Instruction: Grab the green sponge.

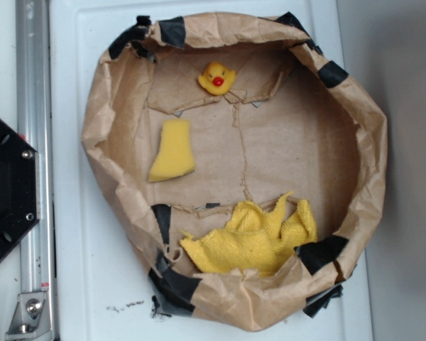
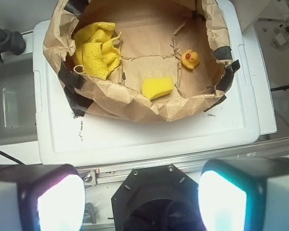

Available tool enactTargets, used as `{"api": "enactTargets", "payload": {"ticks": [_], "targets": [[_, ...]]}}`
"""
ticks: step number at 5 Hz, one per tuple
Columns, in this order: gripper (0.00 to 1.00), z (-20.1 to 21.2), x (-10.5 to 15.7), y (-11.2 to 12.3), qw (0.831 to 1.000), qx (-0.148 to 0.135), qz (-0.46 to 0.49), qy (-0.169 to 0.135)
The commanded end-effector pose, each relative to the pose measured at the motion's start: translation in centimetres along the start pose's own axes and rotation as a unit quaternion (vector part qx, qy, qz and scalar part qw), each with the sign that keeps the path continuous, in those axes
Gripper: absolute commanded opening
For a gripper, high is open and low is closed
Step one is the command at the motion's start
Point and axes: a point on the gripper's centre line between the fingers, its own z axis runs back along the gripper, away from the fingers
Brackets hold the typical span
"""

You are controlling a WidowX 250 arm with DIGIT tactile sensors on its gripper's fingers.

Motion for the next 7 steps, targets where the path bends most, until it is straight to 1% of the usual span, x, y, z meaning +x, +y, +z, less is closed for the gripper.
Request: {"api": "enactTargets", "payload": {"ticks": [1,2,3,4,5,6,7], "targets": [[1.0,0.0,0.0,0.0,1.0,0.0,0.0,0.0],[1.0,-2.2,4.8,1.3,0.996,-0.011,0.092,-0.002],[1.0,-4.4,8.2,4.2,0.975,-0.026,0.22,0.025],[1.0,-8.8,8.9,6.5,0.945,-0.022,0.324,0.049],[1.0,-13.8,9.1,6.4,0.925,-0.033,0.369,0.086],[1.0,-16.8,8.4,5.7,0.915,-0.029,0.387,0.107],[1.0,-16.9,8.5,4.5,0.918,-0.027,0.379,0.117]]}}
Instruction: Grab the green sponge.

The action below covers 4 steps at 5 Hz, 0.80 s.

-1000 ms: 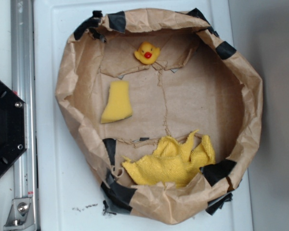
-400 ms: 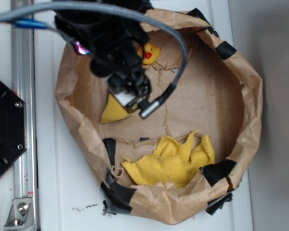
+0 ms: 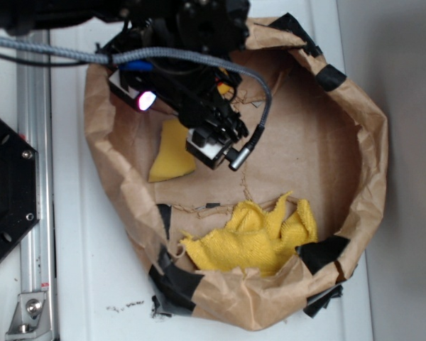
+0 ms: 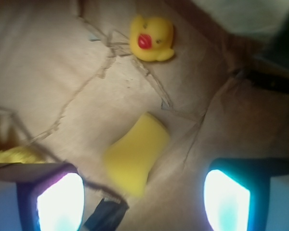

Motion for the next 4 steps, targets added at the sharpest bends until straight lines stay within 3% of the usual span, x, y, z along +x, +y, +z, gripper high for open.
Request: {"api": "enactTargets", "payload": {"ticks": [1,2,3,4], "targets": [[1.0,1.8,-0.2,-1.4,0.999,0.034,-0.019,-0.034],[1.0,1.9,1.3,-2.3,0.998,-0.031,-0.024,-0.053],[1.0,1.7,1.1,-3.6,0.994,-0.05,-0.026,-0.093],[1.0,-0.8,-0.3,-2.8,0.994,-0.013,0.013,-0.106]]}}
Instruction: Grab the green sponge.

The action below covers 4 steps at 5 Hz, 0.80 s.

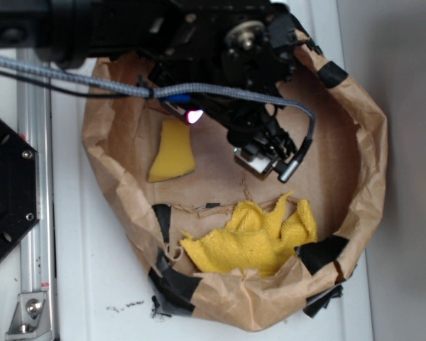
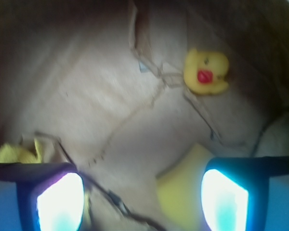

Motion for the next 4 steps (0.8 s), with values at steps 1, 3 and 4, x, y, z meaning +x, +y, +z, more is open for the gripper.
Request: {"api": "enactTargets", "payload": {"ticks": [1,3,4], "targets": [[1.0,-2.7,-3.2,3.3,0.998,0.032,0.042,-0.017],[1.0,-5.4,-1.4,4.6,0.996,0.016,-0.058,-0.07],[1.0,-6.0,-0.1,3.5,0.989,0.01,-0.106,-0.1]]}}
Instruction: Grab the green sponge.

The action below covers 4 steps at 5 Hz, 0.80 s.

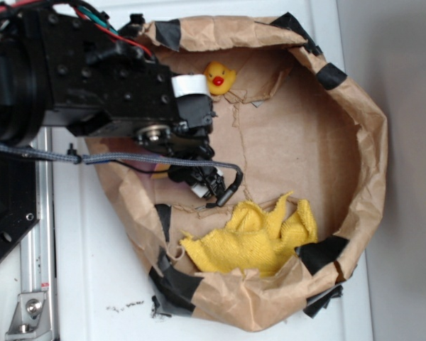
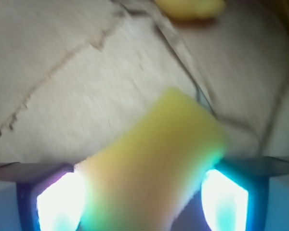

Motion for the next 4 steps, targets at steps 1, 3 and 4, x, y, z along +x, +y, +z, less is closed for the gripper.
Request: {"api": "enactTargets", "payload": {"ticks": [1,3,4], "targets": [[0.0,-0.1,2.2,0.5,0.998,0.001,-0.025,-0.06],[0.0,1.6,1.8,0.9,0.996,0.028,-0.036,-0.074],[0.0,5.5,2.7,1.3,0.993,0.008,-0.071,-0.091]]}}
